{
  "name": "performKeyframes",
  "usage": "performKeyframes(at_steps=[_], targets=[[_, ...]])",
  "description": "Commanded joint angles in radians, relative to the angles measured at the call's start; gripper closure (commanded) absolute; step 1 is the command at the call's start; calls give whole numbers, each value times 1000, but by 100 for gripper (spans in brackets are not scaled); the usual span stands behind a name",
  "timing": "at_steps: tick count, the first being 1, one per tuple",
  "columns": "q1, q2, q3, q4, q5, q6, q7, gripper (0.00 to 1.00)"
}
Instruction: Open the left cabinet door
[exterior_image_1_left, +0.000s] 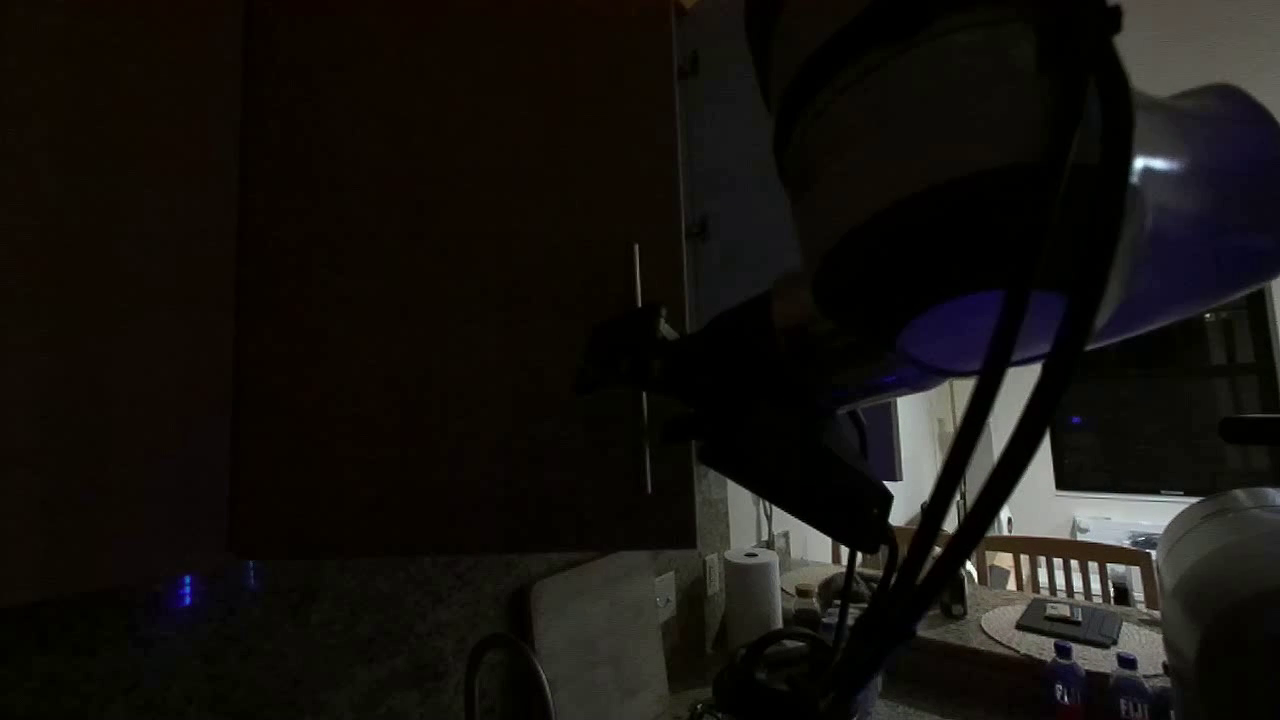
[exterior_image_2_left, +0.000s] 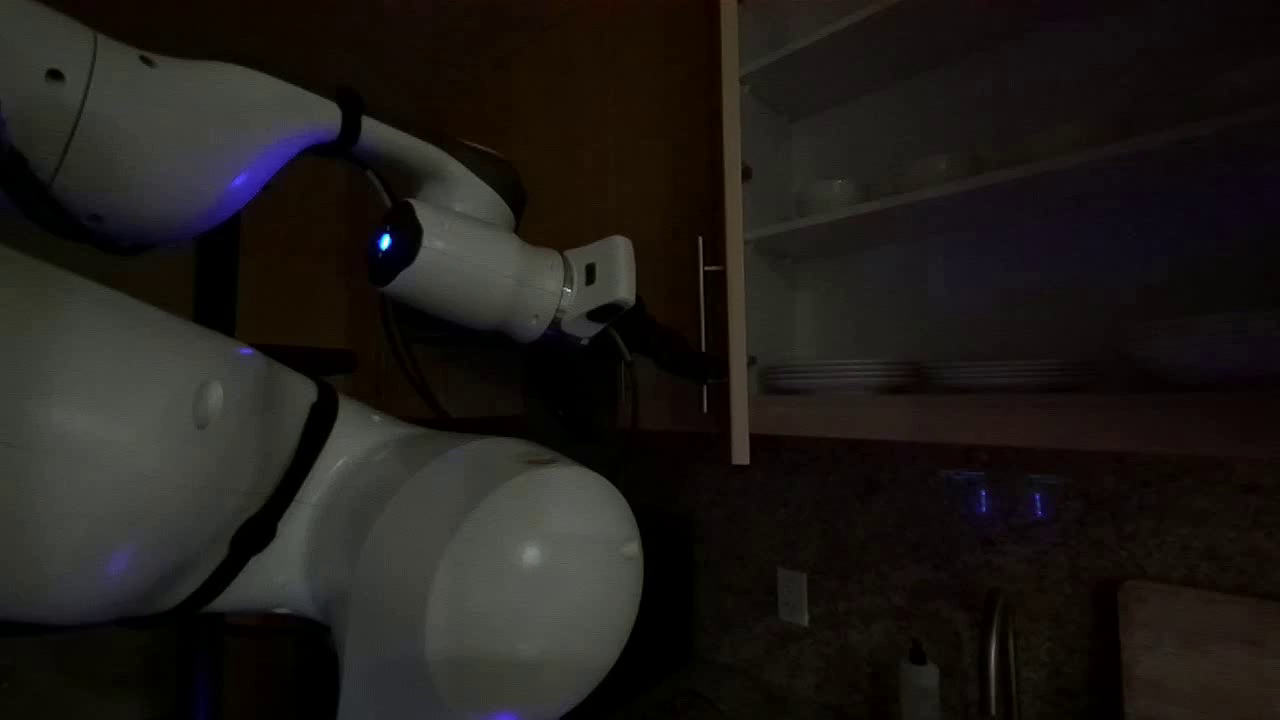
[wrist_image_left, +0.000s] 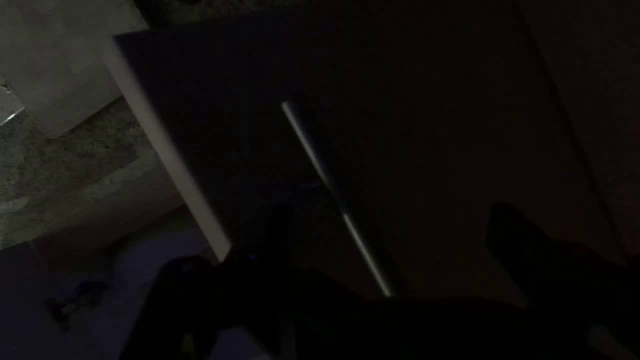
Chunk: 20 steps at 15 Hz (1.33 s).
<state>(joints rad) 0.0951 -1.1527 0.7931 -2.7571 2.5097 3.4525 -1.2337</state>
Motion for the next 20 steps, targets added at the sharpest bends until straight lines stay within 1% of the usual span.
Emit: performKeyframes(at_steps=[1, 2, 3, 7, 9, 12, 13, 14, 15, 16, 17, 18, 19, 20], targets=[[11, -61, -40, -40, 50, 0, -70, 0], [-7, -54, -50, -15, 68, 0, -102, 0], [7, -59, -66, -17, 68, 0, -106, 0], [114, -64, -159, -16, 75, 6, -144, 0], [164, -79, -203, -16, 97, 6, -176, 0], [212, -109, -245, -16, 144, 5, -238, 0], [210, -117, -253, -16, 160, 5, -259, 0], [210, -105, -256, -16, 90, 4, -201, 0], [193, -110, -257, -16, 89, 4, -210, 0], [157, -120, -251, -16, 128, 4, -255, 0], [135, -122, -248, -16, 126, 0, -261, 0], [84, -119, -234, -16, 122, 0, -261, 0], [58, -121, -239, -16, 122, 0, -267, 0], [8, -130, -235, -16, 122, 0, -264, 0]])
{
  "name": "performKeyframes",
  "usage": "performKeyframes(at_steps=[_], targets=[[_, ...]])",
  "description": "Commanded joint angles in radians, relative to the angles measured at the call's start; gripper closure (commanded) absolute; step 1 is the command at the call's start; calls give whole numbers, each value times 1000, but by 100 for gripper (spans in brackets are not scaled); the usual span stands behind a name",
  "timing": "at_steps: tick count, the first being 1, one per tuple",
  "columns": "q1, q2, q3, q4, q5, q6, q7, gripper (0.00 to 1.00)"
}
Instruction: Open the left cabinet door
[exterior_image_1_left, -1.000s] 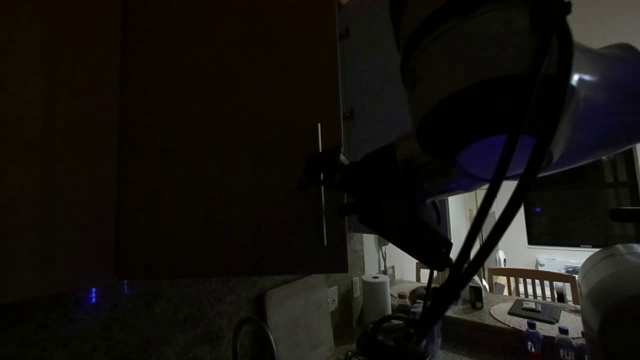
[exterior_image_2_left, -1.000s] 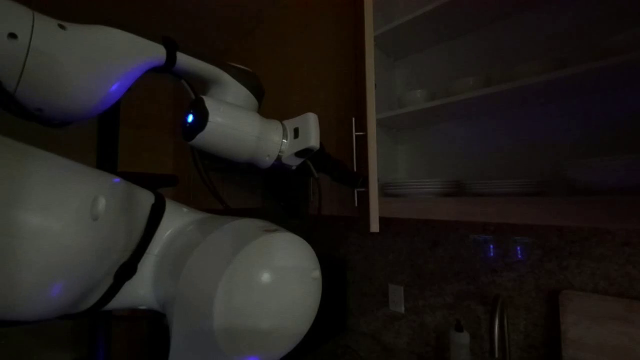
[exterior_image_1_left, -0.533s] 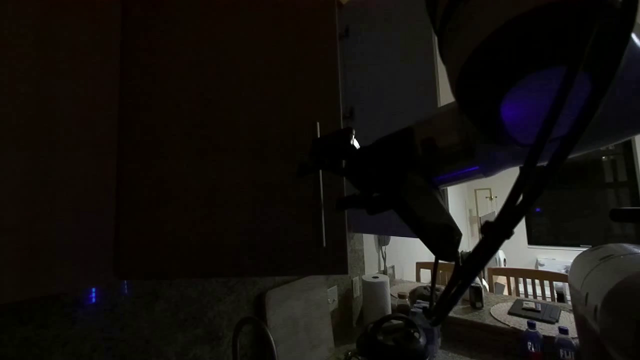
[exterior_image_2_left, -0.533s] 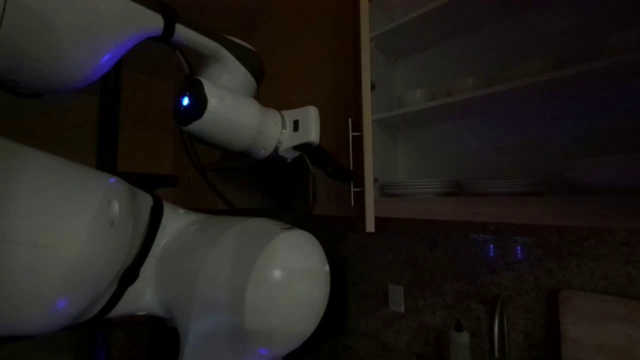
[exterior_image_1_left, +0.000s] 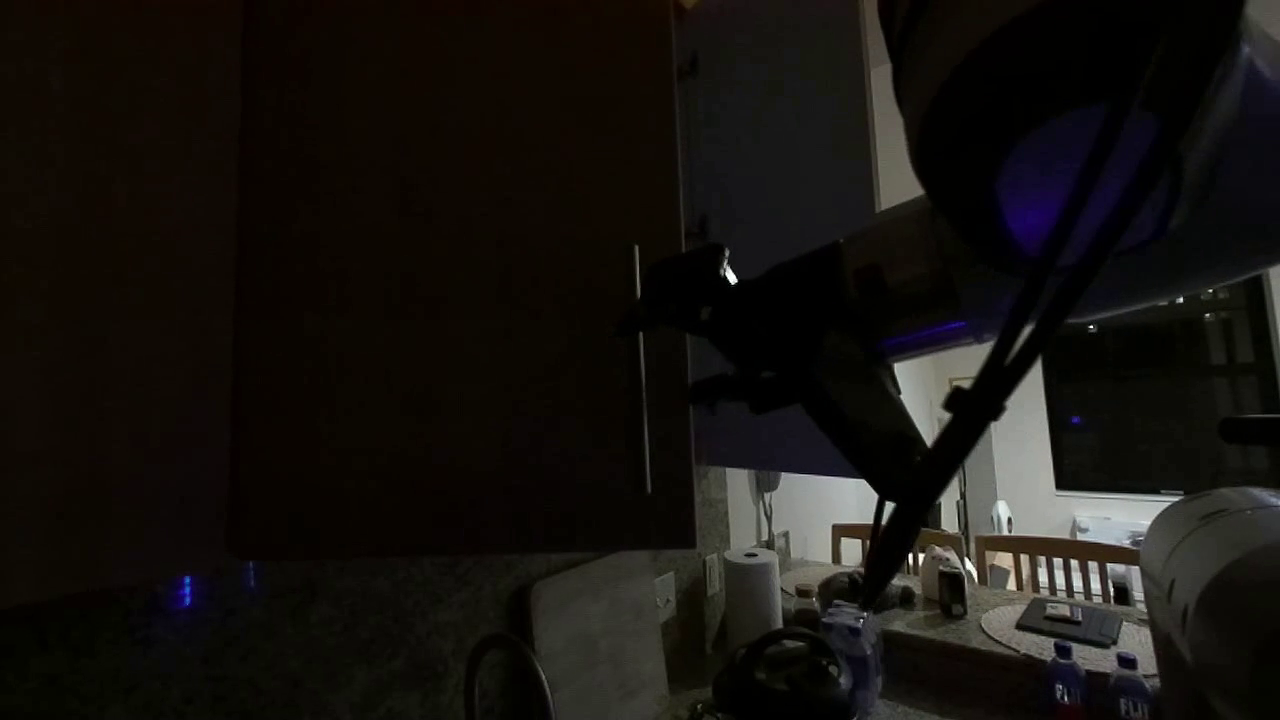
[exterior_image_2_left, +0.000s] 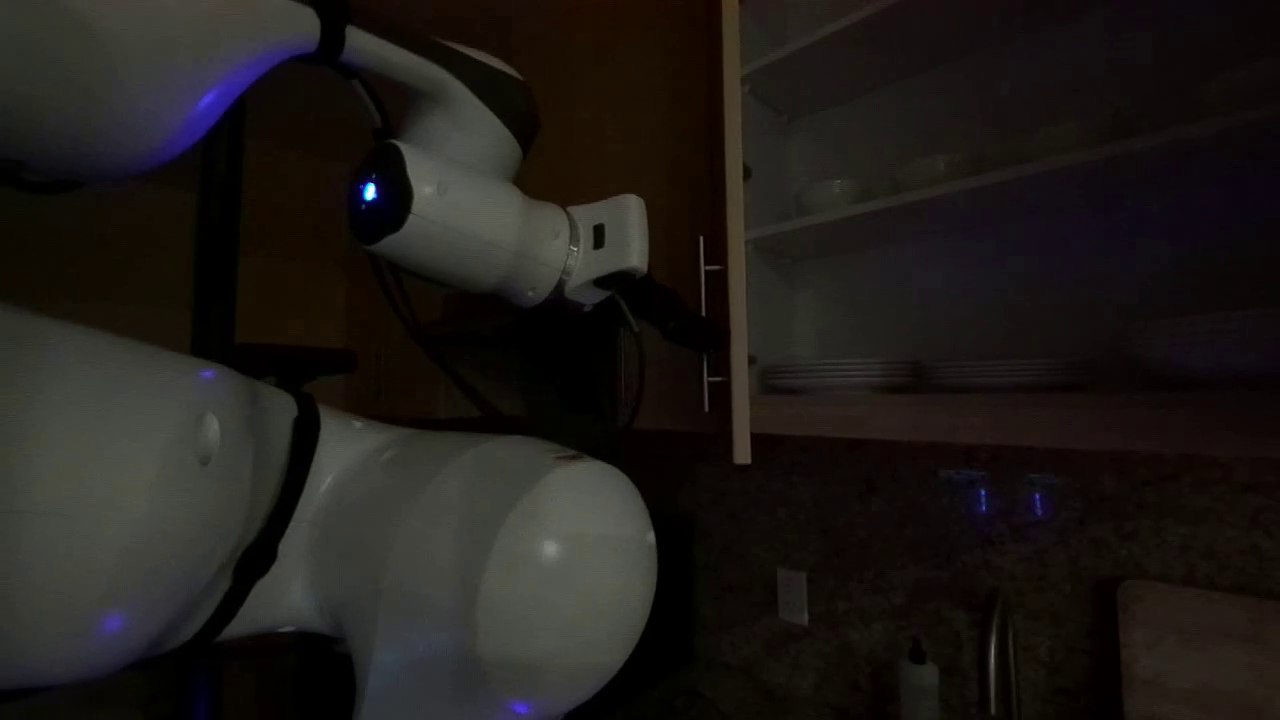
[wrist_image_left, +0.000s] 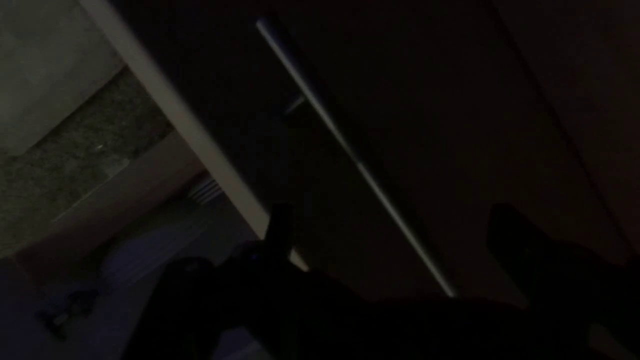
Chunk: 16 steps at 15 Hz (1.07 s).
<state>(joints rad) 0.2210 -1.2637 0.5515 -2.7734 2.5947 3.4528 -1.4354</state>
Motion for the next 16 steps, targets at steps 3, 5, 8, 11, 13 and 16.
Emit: performKeyframes(at_steps=[3, 5, 8, 11, 13, 16], targets=[[-167, -51, -22, 1, 36, 5, -92, 0], [-184, -81, -52, 1, 36, 4, -99, 0], [-175, -142, -107, 1, 36, 4, -114, 0], [-187, -197, -167, 1, 36, 3, -130, 0], [-178, -223, -225, 2, 36, 3, -154, 0], [-155, -213, -318, 2, -20, 3, -160, 0]])
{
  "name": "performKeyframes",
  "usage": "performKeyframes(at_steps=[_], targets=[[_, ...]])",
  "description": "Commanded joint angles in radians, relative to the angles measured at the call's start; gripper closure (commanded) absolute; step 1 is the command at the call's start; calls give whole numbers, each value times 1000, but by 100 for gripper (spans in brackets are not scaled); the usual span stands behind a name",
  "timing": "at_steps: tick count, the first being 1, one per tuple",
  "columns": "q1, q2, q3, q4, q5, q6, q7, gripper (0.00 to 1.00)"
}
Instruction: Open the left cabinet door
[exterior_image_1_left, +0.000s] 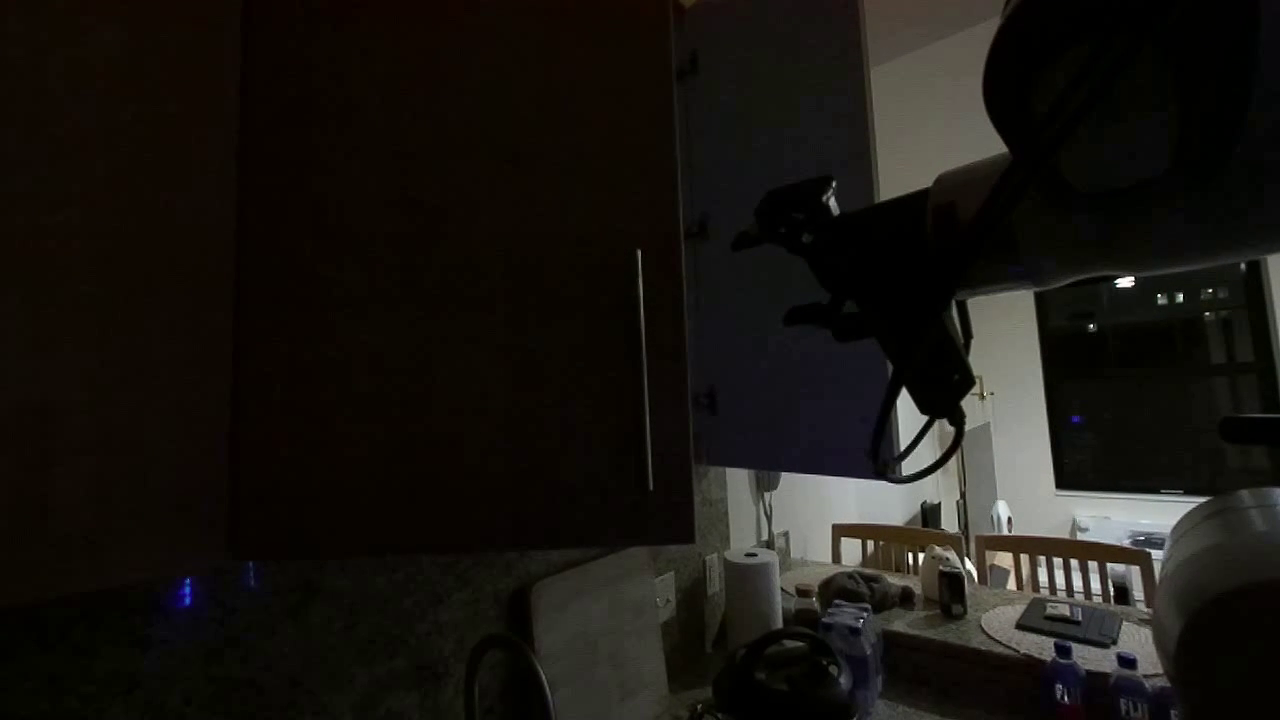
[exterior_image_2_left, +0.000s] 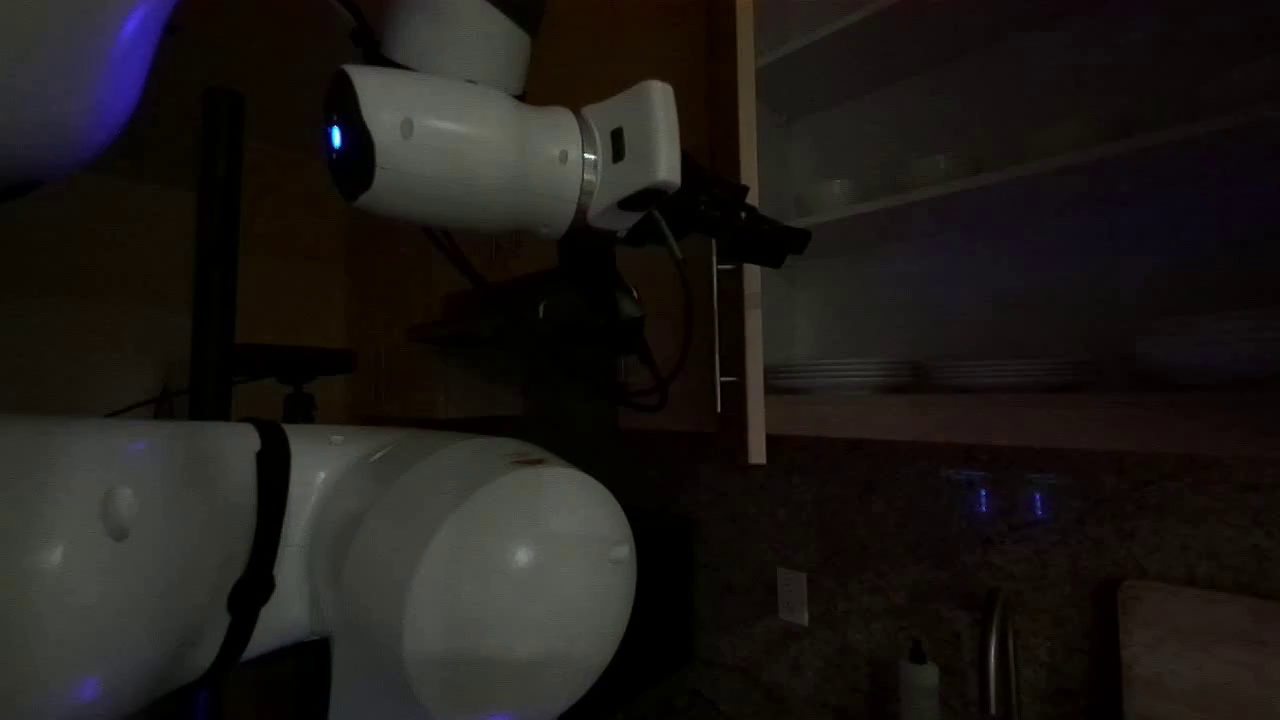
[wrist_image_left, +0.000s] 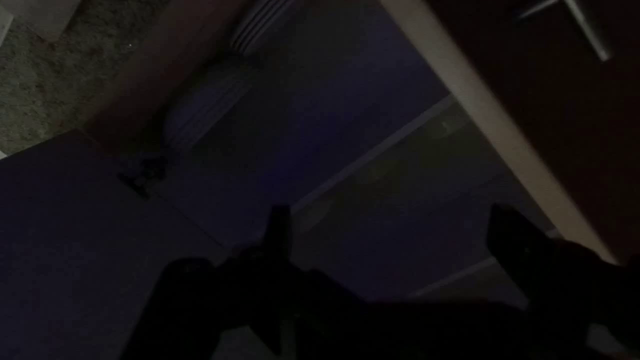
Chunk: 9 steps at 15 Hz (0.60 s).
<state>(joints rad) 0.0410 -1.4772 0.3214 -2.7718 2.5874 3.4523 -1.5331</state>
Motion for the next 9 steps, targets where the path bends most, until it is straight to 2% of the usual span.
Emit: performKeyframes(at_steps=[1, 5, 8, 9], targets=[[30, -1, -127, 0, 2, 3, -100, 0], [40, 30, -250, -2, 45, 5, -266, 0], [13, 109, -246, 20, 60, 5, -336, 0], [14, 129, -234, 19, 20, 5, -311, 0]])
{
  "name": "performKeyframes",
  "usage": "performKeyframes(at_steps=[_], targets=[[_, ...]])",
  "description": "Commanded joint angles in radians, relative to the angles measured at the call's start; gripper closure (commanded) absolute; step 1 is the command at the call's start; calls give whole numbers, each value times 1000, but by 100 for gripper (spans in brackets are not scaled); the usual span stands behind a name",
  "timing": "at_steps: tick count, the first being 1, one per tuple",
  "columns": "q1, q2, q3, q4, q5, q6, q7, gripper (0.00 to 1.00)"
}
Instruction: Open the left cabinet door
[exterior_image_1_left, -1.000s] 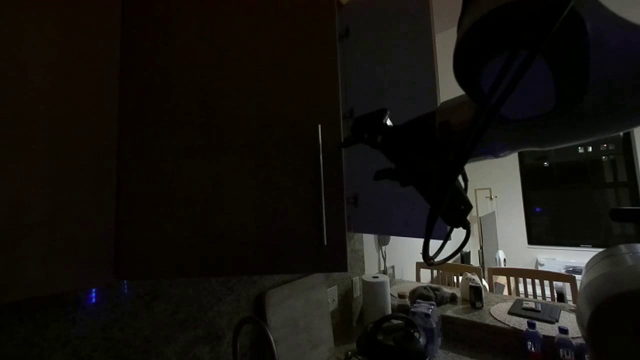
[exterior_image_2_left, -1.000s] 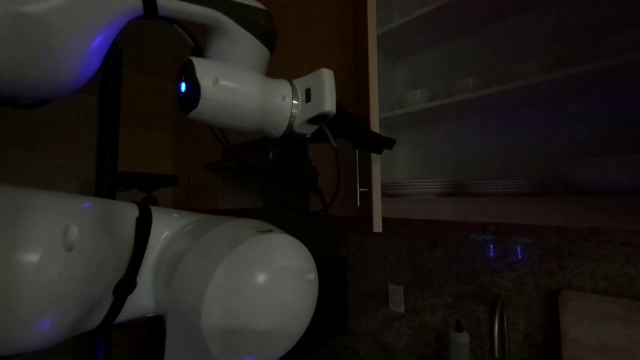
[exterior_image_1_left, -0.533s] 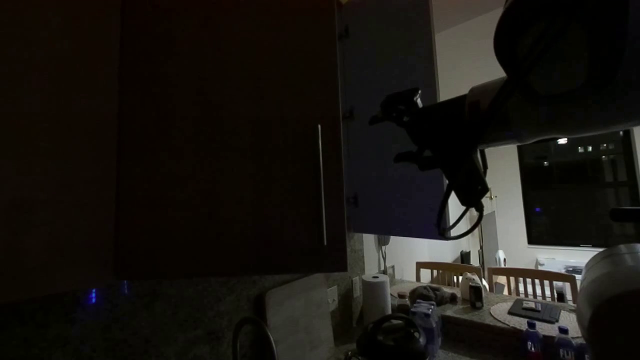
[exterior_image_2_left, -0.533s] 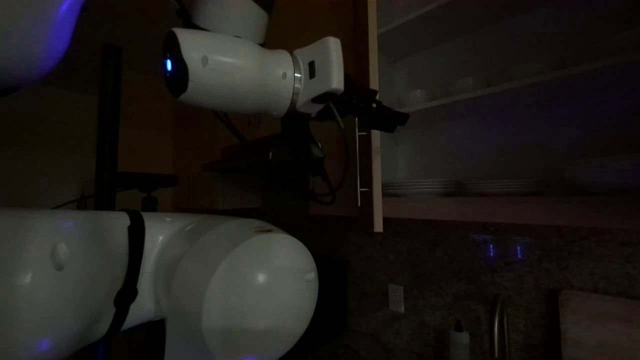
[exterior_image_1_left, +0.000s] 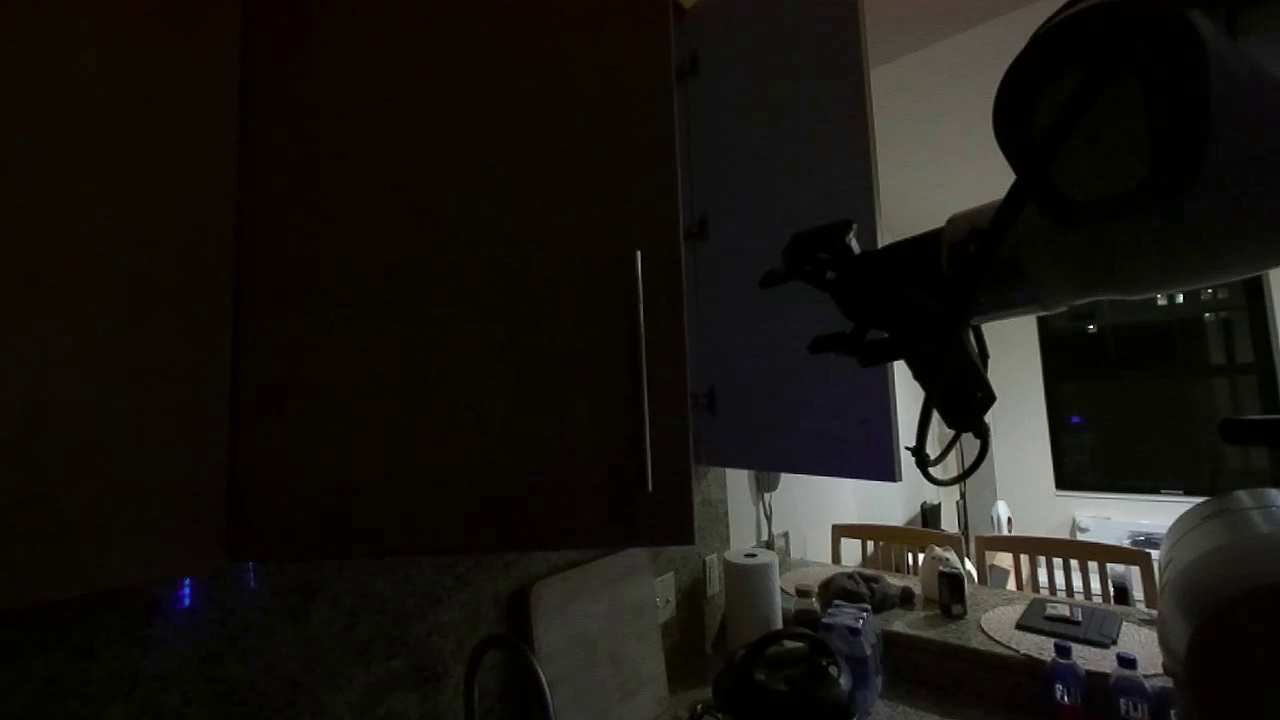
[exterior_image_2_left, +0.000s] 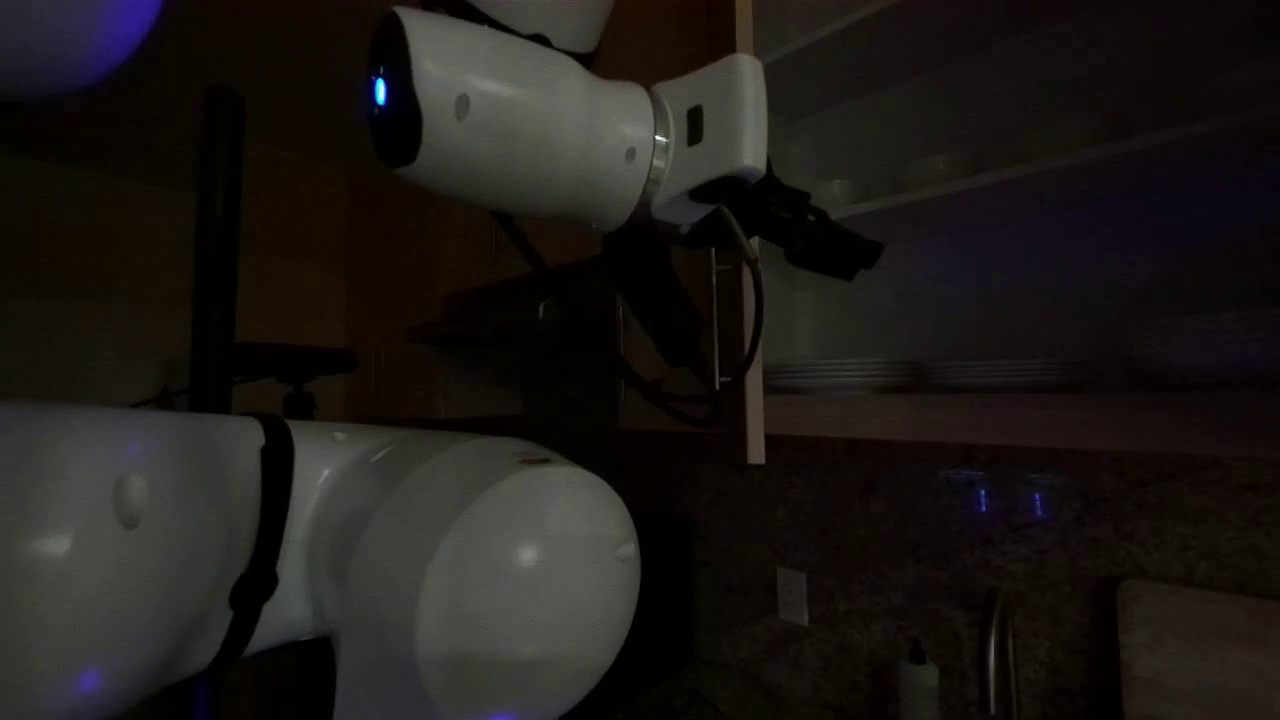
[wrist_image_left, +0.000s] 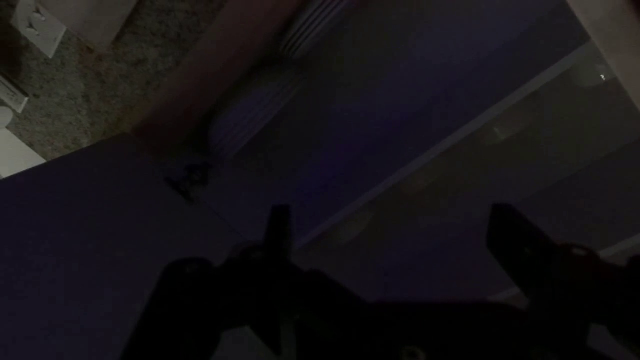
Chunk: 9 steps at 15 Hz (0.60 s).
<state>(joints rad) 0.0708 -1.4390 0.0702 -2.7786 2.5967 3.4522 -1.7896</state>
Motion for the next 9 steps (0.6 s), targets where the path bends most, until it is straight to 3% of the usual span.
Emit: performKeyframes(at_steps=[1, 6, 9], targets=[[-35, 113, 33, 34, 20, 5, -68, 0], [-98, 192, 93, 52, 24, 6, -86, 0], [-92, 234, 80, 67, 23, 7, -121, 0]])
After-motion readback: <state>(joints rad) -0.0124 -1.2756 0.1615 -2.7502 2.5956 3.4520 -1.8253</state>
